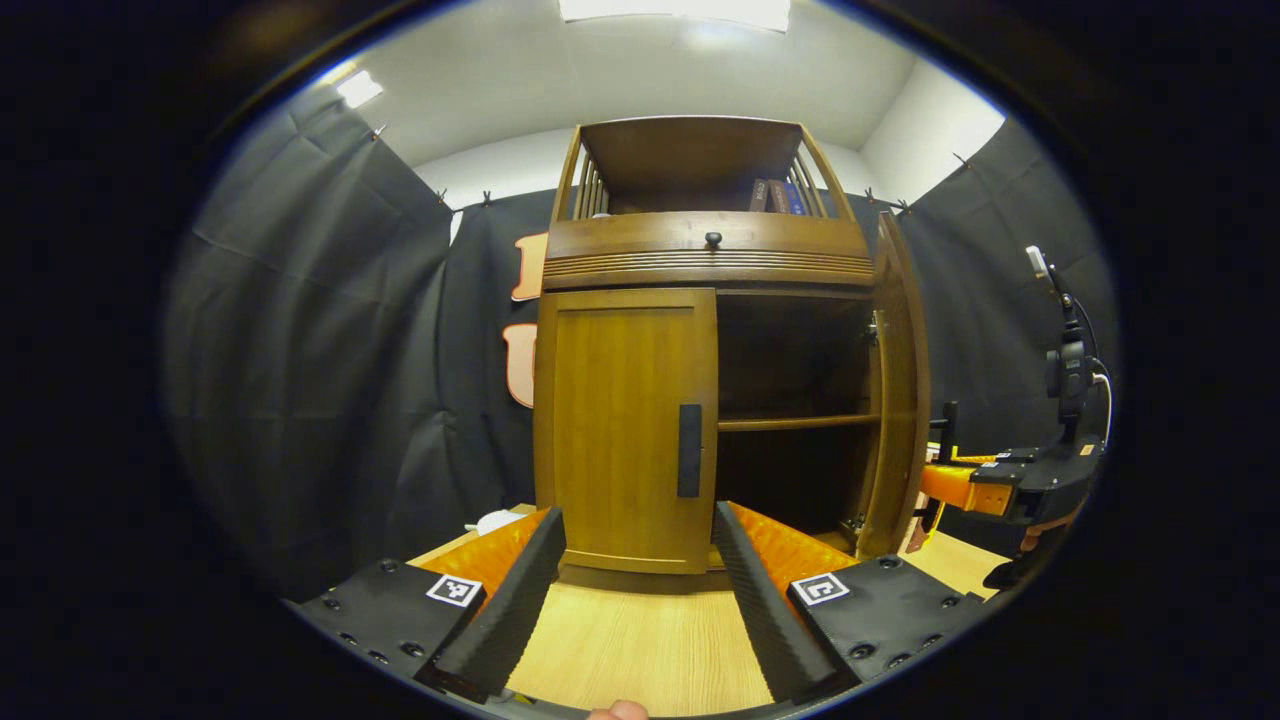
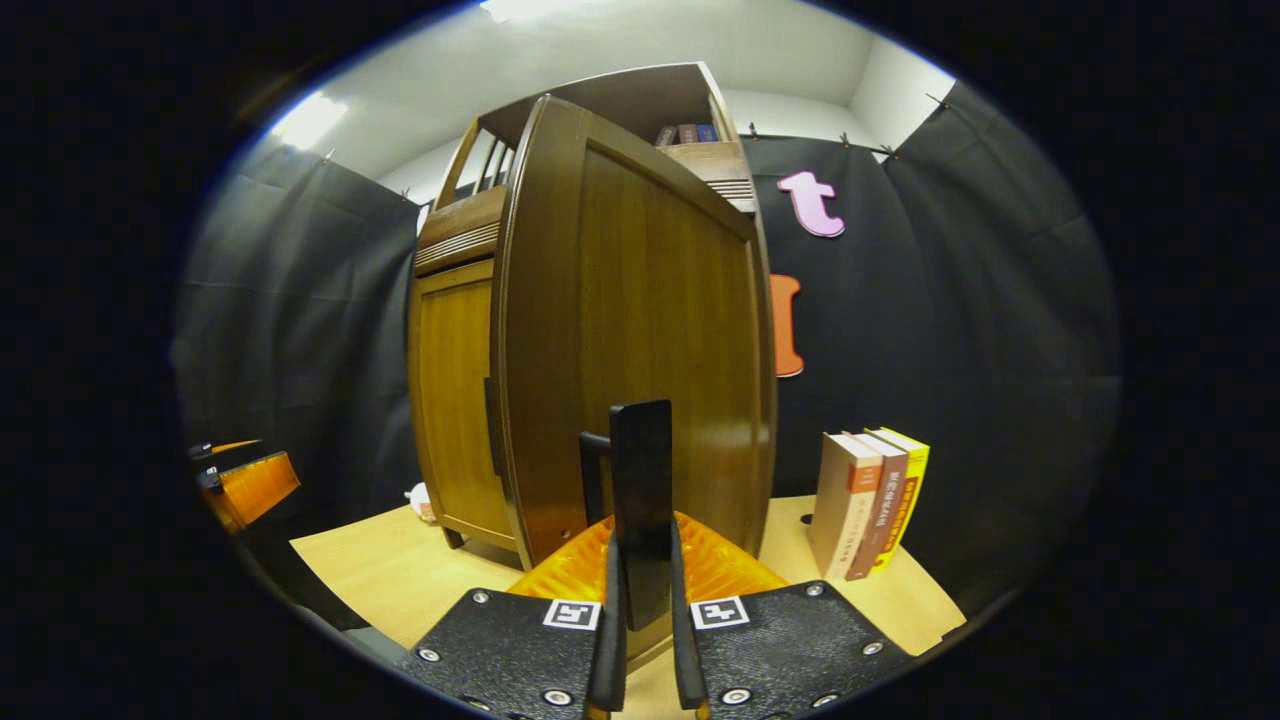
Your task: Open the right door of the double-door shoe cabinet with the right hand, and open the left door with the left hand.
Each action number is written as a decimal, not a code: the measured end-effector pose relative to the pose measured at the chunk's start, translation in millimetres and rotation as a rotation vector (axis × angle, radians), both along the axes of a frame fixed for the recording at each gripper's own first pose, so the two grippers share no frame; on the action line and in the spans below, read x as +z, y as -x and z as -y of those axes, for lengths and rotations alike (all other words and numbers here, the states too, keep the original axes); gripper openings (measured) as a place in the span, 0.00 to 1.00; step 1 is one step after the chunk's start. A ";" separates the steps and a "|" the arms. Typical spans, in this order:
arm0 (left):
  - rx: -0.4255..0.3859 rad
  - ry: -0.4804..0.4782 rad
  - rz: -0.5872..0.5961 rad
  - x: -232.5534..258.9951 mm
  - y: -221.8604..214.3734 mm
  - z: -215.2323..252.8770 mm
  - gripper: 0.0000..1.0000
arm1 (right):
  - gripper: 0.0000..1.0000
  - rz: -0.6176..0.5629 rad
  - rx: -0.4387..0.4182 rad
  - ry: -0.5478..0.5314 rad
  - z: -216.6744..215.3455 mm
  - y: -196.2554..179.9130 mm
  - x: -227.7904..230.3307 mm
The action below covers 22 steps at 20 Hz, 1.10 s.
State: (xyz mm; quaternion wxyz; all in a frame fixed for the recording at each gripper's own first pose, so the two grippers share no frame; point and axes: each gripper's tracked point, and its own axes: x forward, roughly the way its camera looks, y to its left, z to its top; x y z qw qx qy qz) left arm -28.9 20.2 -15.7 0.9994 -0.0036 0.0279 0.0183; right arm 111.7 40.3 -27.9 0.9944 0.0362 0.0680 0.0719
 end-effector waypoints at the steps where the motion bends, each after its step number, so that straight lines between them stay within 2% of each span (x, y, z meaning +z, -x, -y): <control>1: -0.005 0.002 -0.002 -0.6 0.7 2.8 0.97 | 0.18 0.004 -0.019 0.002 9.4 2.8 0.1; 2: -0.009 0.002 -0.003 -0.9 0.9 4.7 0.94 | 0.14 0.008 -0.037 0.010 19.9 4.8 0.0; 3: -0.012 0.002 -0.004 -0.7 1.7 6.5 0.97 | 0.08 0.010 -0.059 0.025 31.1 5.4 -0.9; 4: -0.015 0.003 -0.005 -1.0 1.8 8.3 0.94 | 0.11 0.007 -0.082 0.032 41.9 7.4 -2.4; 7: -0.026 0.008 -0.005 -0.9 4.3 13.8 0.94 | 0.12 -0.002 -0.126 0.039 67.5 9.3 -4.1; 8: -0.029 0.008 -0.006 -0.4 4.8 15.5 0.94 | 0.04 0.004 -0.141 0.048 76.0 8.5 -3.9; 10: -0.032 0.009 0.002 1.6 6.7 17.3 0.94 | 0.01 0.009 -0.157 0.042 91.3 8.1 -3.5; 11: -0.033 0.009 0.005 2.9 7.1 17.1 0.97 | 0.00 0.004 -0.156 0.019 94.9 7.2 -3.9; 15: -0.025 0.008 0.012 5.3 9.2 14.6 0.94 | 0.00 0.001 -0.137 -0.004 106.3 8.5 -5.5; 16: -0.020 0.009 0.011 4.7 9.3 13.3 0.94 | 0.00 -0.002 -0.121 -0.002 107.0 7.7 -5.4; 17: -0.016 0.011 0.010 4.0 9.6 12.0 0.94 | 0.05 -0.002 -0.102 -0.002 110.5 7.1 -5.8; 18: -0.012 0.014 0.009 4.5 9.3 10.5 0.94 | 0.00 -0.003 -0.077 -0.002 115.0 6.0 -6.7; 22: -0.002 0.030 -0.008 0.2 7.9 5.7 0.94 | 0.00 -0.008 0.000 -0.045 138.2 5.0 -7.1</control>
